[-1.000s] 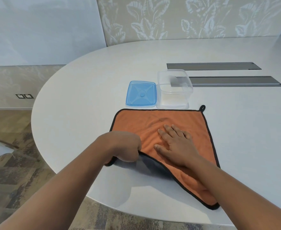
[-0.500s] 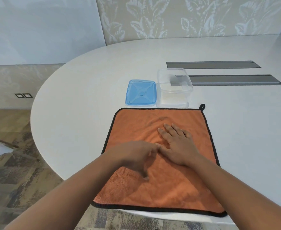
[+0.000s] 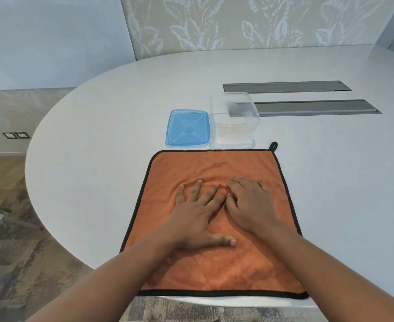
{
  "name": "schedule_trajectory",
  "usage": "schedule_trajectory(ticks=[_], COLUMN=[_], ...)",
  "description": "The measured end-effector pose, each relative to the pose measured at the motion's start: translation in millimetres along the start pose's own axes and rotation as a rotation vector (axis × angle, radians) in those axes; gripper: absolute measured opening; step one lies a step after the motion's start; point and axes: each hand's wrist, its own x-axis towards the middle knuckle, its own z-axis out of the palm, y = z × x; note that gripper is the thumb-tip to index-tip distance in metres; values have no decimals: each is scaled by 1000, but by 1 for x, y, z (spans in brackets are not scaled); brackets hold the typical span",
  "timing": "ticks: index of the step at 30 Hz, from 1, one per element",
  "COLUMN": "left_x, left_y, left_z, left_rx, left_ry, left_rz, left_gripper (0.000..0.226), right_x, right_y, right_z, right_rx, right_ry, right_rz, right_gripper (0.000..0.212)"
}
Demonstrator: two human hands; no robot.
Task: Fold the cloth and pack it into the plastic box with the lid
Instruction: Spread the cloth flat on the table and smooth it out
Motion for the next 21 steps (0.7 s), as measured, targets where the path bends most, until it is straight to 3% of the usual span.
schedule_trajectory(ticks=[3,7,12,16,21], left_x=[4,13,21,27,33], left_y=[1,-11,-26,-31,-35], left_z=[-2,-12,2,7,7], left_rx=[5,-16,-22,-36,-50], left_ry=[-31,194,82,78,66], left_rz=[-26,-56,-237,-248,-248], left_gripper=[119,85,103,104,102], right_x=[0,-3,-17,-15,-15], right_y=[5,22,24,26,27], right_z=[-3,-4,-10,-16,-19], right_rx=[-20,-33,-84,-60,-35], right_ry=[-130,-334,-183,-52,-24], right_rz=[22,-1,96,74,114], right_gripper=[56,76,73,52,45])
